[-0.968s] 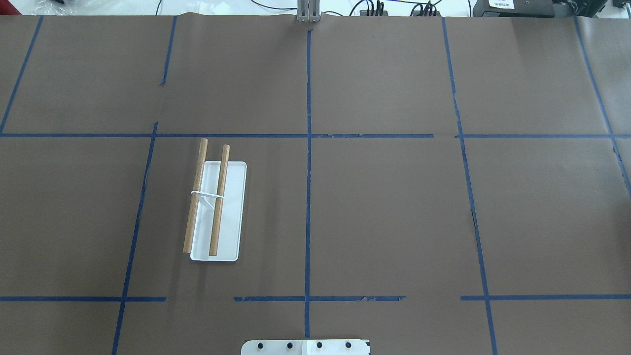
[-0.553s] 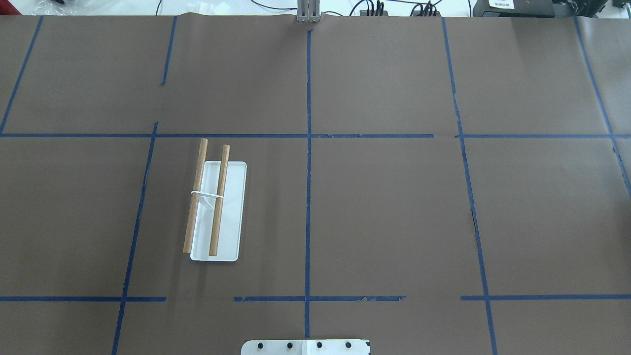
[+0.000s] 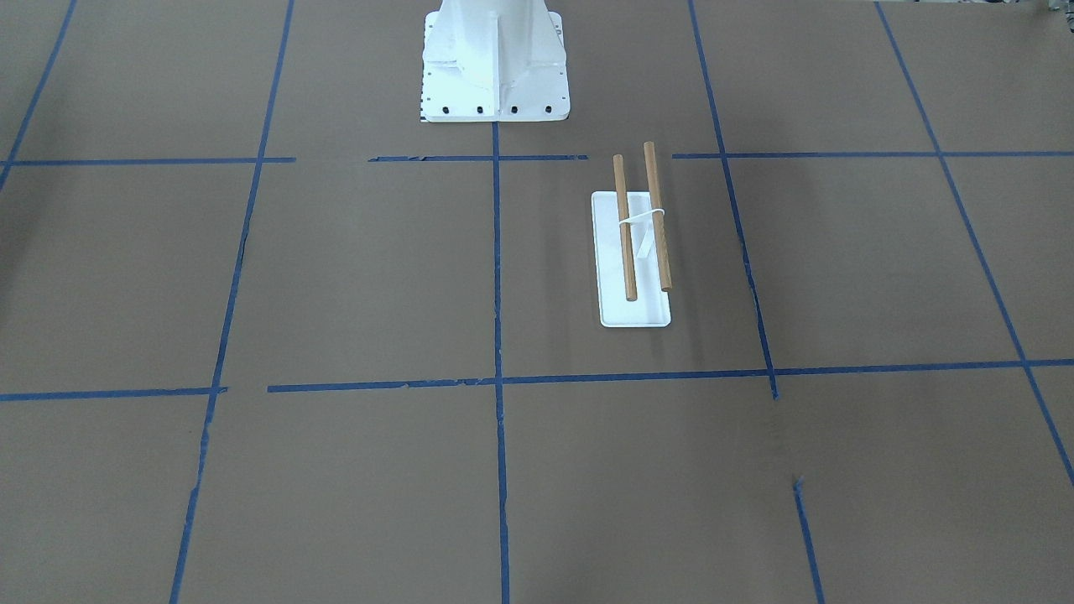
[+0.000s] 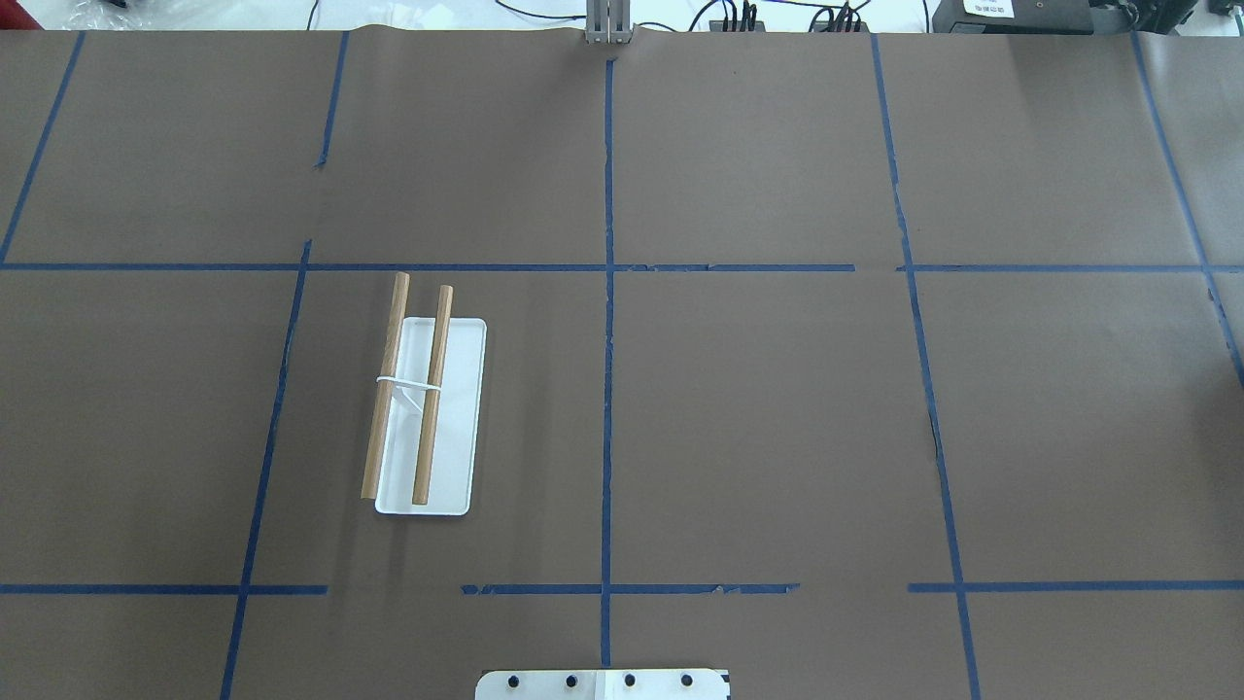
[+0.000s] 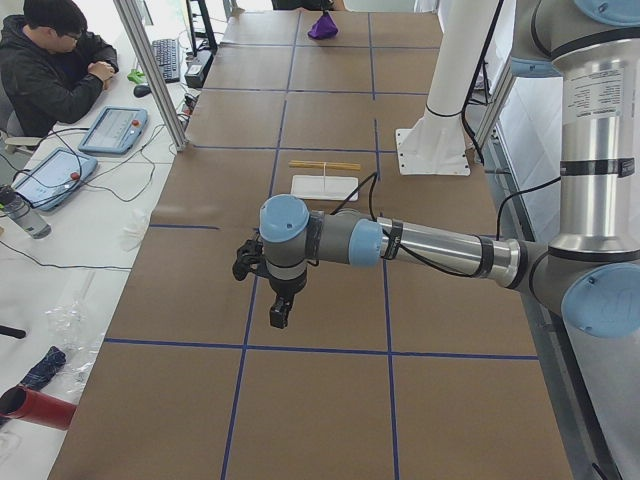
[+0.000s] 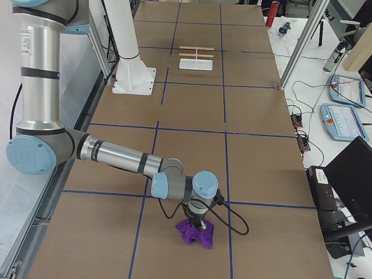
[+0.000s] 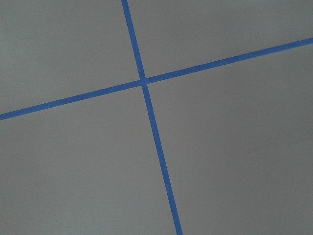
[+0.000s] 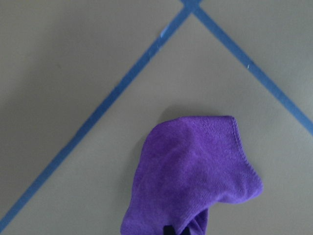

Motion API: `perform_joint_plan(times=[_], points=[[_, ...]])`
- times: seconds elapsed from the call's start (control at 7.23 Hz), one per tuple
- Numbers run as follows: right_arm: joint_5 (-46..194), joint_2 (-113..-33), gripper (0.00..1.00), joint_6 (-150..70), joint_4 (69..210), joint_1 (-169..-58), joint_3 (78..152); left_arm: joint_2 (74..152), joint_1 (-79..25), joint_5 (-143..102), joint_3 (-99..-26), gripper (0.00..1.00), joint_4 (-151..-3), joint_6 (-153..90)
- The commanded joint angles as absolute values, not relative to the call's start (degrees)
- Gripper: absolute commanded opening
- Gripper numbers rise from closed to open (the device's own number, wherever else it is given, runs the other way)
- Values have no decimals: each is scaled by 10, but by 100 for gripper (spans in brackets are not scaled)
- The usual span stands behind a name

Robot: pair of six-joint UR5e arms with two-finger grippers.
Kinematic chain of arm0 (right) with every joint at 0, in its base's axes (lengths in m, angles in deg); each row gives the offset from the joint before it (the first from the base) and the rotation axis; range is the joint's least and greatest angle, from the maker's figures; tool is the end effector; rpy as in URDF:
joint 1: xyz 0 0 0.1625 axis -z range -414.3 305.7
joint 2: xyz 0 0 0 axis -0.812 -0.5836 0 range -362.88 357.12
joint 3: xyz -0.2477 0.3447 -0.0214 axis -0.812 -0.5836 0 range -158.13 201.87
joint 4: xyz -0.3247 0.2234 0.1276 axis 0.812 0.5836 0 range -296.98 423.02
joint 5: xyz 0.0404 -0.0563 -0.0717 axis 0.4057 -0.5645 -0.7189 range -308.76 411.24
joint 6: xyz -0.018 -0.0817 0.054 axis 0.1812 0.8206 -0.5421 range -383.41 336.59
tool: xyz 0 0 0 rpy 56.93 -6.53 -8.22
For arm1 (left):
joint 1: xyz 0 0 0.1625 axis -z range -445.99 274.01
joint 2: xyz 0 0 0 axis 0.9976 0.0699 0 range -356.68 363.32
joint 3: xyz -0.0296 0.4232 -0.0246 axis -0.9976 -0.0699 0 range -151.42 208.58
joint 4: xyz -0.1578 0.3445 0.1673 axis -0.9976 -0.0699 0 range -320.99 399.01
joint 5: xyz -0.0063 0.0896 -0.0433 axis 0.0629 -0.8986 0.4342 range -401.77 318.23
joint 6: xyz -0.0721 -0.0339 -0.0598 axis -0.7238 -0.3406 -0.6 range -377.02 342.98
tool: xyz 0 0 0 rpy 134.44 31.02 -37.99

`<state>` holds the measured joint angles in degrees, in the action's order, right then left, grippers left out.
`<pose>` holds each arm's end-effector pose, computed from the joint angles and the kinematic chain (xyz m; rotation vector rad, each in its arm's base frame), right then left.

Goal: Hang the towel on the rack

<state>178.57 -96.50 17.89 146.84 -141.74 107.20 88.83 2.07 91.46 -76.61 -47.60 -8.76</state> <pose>0.0525 -0.4609 0.7260 0.1869 -0.6409 -0.7257 -0.0495 -0.4622 0.5727 0.1631 0.7470 0.2174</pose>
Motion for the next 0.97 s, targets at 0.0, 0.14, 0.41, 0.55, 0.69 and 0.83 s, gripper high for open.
perform_joint_plan(times=[0.0, 0.14, 0.41, 0.55, 0.69, 0.83], points=[[1795, -948, 0, 175, 1493, -1394, 1184, 926, 21, 915, -767, 100, -476, -91], [1813, -916, 0, 163, 1492, -1369, 1212, 974, 20, 917, -760, 100, -477, -91], [1874, -858, 0, 22, 1492, -1307, 1231, 1043, -19, 913, -756, 100, -545, -92], [1874, -829, 0, -47, 1493, -1258, 1240, 1055, -47, 917, -724, 100, -625, -96], [1874, -789, 0, -110, 1493, -1227, 1240, 1060, -50, 918, -724, 100, -657, -214], [1870, -747, 0, -165, 1492, -1194, 1241, 1073, -82, 924, -729, 100, -707, -333]])
